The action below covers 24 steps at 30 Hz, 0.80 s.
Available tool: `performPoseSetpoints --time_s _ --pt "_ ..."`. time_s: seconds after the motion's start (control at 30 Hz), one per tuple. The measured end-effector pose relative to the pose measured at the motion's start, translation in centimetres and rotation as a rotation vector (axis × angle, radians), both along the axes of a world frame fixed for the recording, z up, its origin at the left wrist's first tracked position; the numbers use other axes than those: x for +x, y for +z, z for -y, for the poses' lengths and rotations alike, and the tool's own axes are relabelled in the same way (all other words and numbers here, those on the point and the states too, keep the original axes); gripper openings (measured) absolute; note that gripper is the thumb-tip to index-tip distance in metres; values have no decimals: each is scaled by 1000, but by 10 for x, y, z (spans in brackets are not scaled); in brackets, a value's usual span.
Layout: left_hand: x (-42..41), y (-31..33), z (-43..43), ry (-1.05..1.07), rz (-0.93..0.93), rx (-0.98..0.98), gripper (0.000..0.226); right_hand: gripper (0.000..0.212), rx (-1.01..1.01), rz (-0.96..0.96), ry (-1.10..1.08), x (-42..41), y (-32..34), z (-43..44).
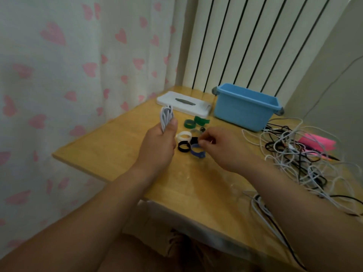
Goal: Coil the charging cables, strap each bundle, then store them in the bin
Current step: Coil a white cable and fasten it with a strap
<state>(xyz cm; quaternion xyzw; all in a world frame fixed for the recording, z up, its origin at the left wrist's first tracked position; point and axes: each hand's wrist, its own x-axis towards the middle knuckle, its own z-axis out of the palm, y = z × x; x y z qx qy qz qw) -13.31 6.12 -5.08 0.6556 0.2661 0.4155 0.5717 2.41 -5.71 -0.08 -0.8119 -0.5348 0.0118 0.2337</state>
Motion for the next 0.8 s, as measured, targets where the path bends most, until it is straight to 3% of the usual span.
performPoseSetpoints --time_s 0.17,0.23,0.43,0.53,0.67,0.8 --pt "-1 1 4 0 -2 27 52 14 -234 135 32 -3 -8 -7" --pt "-2 2 7 -20 -4 51 49 11 -257 106 12 3 -9 0" --pt "26 26 23 -139 44 -28 45 14 169 -308 -60 36 19 38" --pt "70 40 33 -219 20 -20 39 13 281 -522 -92 59 20 50" --pt "124 53 43 -384 -134 177 27 10 239 -639 -80 84 16 66" --pt "152 56 54 -429 -212 314 24 9 415 -743 -148 108 14 75"
